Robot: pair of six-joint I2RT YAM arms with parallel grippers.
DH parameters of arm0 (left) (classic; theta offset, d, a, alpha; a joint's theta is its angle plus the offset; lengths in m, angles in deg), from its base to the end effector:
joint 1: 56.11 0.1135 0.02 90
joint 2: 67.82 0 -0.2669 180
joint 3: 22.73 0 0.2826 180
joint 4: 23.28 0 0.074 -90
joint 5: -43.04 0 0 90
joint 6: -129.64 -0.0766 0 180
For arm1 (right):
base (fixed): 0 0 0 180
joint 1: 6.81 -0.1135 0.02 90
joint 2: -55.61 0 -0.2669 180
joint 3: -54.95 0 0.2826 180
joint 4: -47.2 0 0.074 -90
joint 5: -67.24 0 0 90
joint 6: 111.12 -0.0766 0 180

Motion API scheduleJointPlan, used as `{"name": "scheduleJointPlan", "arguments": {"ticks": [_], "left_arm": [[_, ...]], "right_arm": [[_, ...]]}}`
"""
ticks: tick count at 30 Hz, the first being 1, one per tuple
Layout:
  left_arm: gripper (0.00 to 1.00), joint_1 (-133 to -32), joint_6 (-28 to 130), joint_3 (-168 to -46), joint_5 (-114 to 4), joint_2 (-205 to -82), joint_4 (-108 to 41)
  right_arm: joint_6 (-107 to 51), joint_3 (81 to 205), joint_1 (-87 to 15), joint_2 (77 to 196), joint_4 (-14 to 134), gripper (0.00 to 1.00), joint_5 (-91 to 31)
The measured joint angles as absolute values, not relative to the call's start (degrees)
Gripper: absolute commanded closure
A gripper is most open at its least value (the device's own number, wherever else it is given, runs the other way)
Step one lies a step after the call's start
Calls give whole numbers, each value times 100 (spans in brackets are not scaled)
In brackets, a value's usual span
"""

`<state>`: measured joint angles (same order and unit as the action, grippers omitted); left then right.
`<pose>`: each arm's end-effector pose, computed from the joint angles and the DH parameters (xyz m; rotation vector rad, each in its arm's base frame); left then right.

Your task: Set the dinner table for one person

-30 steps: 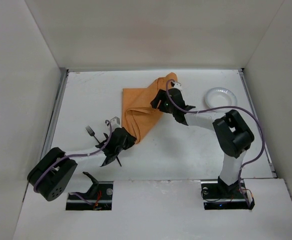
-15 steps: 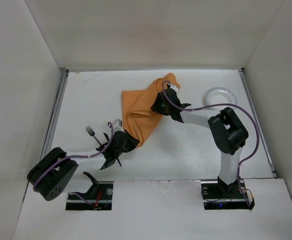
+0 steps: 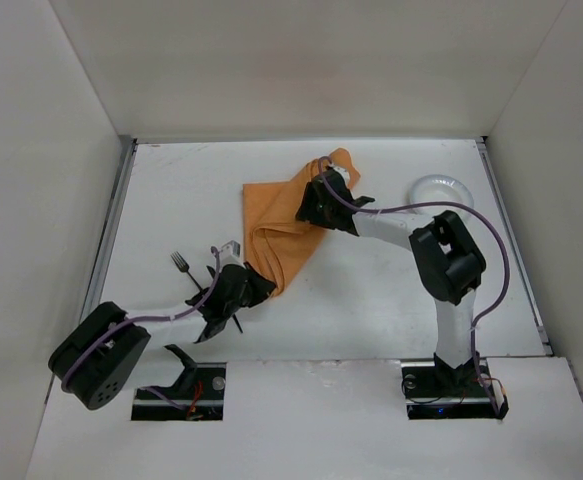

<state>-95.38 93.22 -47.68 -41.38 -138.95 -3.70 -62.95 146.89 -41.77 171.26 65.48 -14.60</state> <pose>0.2089 -0.1611 0.0949 -0.3332 2.1331 -0.8931 0.4206 0.2808 0.1402 0.2154 2.3421 0.5188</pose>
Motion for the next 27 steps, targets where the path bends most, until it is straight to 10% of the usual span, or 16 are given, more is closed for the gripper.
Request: {"name": "scheduleJointPlan", "arguments": {"ticks": [14, 27], "left_arm": [[94, -9586, 9331, -4473, -4241, -12849, -1260], [90, -9544, 9329, -4473, -4267, -12737, -1472]], "right_arm": [[-6502, 14503, -4341, 17065, 6696, 34, -1643], [-6872, 13837, -4455, 16779, 5977, 87, -1873]]}}
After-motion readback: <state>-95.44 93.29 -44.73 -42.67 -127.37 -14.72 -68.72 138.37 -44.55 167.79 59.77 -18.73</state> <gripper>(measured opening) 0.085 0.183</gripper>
